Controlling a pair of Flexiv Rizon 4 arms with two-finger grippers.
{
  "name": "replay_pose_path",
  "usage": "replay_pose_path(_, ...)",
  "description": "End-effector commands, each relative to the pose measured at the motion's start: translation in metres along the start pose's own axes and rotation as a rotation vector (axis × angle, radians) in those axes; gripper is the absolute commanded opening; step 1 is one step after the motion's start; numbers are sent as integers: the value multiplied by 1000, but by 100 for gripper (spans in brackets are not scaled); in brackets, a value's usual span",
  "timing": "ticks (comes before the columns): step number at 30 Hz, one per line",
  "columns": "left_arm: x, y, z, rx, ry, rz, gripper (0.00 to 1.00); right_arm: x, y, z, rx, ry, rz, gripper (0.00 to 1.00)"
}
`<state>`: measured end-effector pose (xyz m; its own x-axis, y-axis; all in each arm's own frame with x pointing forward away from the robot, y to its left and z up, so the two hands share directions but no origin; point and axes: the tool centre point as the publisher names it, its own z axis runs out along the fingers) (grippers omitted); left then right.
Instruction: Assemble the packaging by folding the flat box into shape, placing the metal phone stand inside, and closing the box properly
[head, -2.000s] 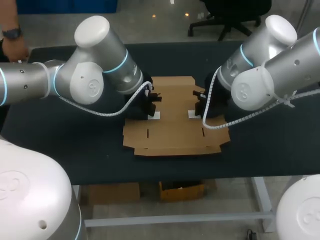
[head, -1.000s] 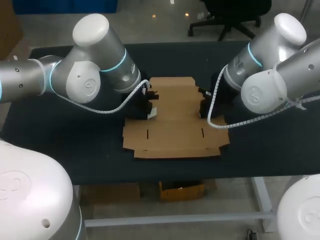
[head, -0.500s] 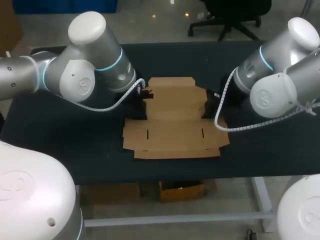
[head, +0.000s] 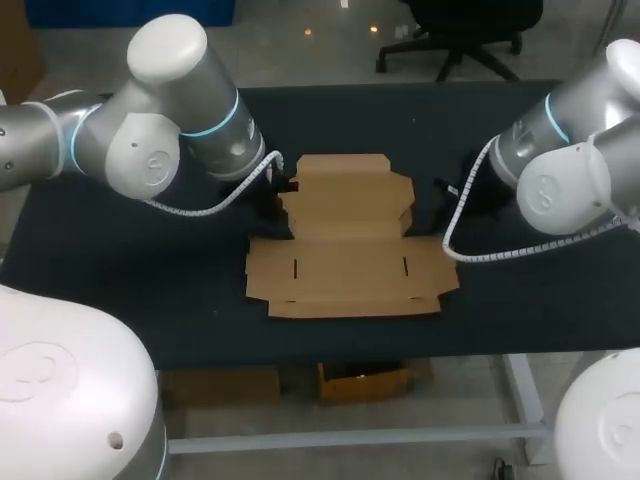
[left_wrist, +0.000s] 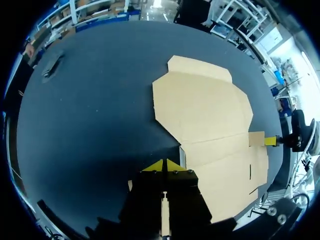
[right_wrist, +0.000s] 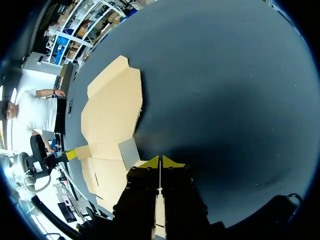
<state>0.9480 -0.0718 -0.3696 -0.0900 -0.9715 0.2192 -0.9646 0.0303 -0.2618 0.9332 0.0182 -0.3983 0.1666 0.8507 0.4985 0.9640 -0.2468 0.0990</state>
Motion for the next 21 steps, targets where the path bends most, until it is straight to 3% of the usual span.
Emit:
replay_pose_path(1,-9,6,-20,0,12,-4,0,-5,-3,-19,13,25,3,0)
replay_pose_path(21,-28,51,-78,-48,43,11,0,-23,-42,-79,2,28,15,0)
